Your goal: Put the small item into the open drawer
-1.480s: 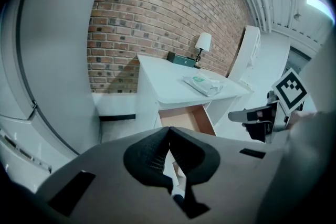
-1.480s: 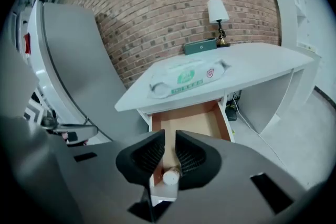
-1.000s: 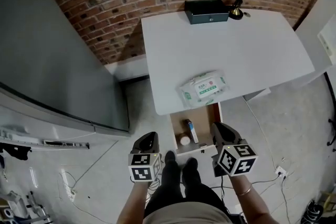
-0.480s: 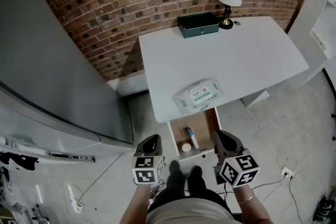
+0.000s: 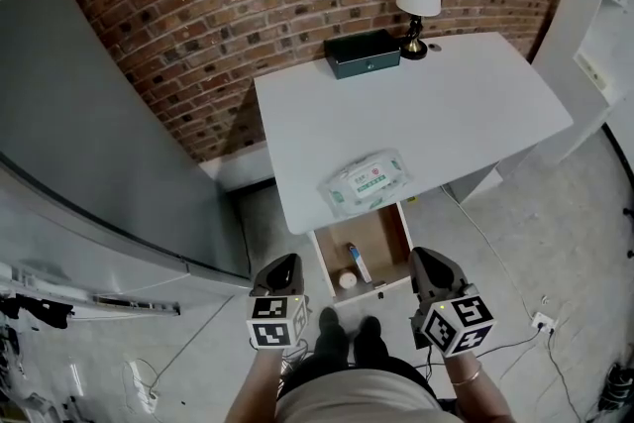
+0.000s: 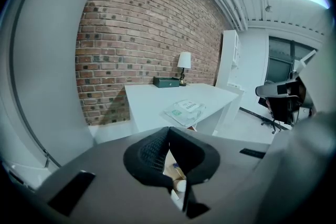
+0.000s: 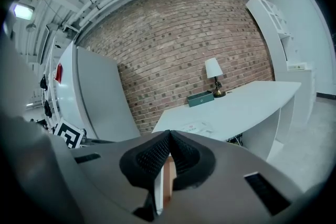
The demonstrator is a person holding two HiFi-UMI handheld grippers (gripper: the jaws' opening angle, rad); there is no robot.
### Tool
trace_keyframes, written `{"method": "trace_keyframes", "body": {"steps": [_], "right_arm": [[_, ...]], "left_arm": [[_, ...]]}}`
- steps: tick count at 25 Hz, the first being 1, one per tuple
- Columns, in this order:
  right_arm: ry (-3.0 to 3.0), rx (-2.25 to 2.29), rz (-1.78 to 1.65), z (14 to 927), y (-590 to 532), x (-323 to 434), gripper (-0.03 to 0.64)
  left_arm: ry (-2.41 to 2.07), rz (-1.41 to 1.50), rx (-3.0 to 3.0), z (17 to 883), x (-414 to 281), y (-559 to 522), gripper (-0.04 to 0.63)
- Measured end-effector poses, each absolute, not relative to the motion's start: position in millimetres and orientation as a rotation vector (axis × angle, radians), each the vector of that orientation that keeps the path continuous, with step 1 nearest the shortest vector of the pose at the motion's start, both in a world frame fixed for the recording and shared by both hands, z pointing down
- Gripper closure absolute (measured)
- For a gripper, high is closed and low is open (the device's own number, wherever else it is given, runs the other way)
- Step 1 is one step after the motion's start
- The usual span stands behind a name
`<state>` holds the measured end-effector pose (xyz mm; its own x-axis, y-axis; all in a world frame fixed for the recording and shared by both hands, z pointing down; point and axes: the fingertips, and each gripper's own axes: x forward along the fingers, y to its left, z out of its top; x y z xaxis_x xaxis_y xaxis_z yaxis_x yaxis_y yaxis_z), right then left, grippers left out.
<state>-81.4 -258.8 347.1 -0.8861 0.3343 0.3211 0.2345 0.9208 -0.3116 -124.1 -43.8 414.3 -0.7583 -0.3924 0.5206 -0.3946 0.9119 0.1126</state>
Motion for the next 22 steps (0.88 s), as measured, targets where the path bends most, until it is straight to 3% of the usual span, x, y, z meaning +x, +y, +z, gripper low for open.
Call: {"method": "trace_keyframes", "body": {"steps": [22], "right_arm": [[-2.676, -0.427, 0.308, 347.7, -273.0, -50.7, 0.611]], "left_arm": [[-2.549, 0.001, 0.548, 396.7, -95.2, -52.9, 0.574]]}}
